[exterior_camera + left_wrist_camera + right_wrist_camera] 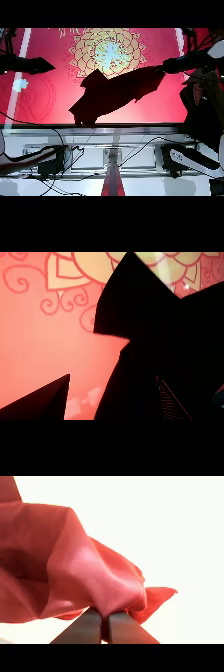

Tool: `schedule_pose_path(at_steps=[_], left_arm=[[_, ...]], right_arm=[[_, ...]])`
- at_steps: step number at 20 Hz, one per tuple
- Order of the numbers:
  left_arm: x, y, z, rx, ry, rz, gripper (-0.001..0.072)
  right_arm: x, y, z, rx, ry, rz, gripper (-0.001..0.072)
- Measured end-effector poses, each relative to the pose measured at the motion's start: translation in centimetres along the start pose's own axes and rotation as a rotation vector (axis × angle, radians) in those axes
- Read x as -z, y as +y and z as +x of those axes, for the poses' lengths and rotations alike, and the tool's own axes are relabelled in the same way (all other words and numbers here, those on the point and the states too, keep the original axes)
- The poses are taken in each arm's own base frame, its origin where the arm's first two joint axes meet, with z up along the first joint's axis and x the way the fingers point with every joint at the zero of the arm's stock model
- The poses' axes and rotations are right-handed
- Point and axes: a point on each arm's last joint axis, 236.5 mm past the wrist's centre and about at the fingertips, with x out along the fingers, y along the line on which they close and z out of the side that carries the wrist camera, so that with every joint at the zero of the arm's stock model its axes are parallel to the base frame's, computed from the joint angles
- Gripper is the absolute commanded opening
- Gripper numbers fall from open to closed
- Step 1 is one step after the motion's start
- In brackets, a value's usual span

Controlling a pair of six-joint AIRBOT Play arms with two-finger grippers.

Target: Fold the clothes and pants, and hang the long-sleeved shirts on hangers.

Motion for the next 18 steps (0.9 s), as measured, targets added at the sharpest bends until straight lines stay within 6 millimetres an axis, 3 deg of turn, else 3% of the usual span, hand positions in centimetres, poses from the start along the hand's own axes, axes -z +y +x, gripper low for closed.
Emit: schedule_pose_path(at_steps=[3,9,11,15,17,18], left_arm=[[3.7,0.0,3.2,0.045,0.115,-0.050,0.0617],[10.8,-1.1,8.8,0.119,0.347,-0.101,0.0613],[12.4,-2.0,10.3,0.140,0.412,-0.089,0.0528],[14.2,-3.1,13.7,0.143,0.487,-0.022,0.0514],[14.6,-3.6,15.3,0.134,0.495,0.009,0.0395],[14.7,-3.8,16.0,0.131,0.497,0.020,0.0395]], right_arm=[[0.0,-2.9,-2.2,0.097,-0.029,0.008,0.0017],[1.9,-8.3,-4.3,0.312,0.037,-0.024,0.0017],[2.3,-9.1,-4.7,0.348,0.055,-0.030,0.0017],[2.7,-9.8,-5.0,0.378,0.071,-0.035,0.0017],[2.8,-9.9,-5.1,0.380,0.079,-0.034,0.0017],[2.9,-9.9,-5.1,0.381,0.080,-0.035,0.0017]])
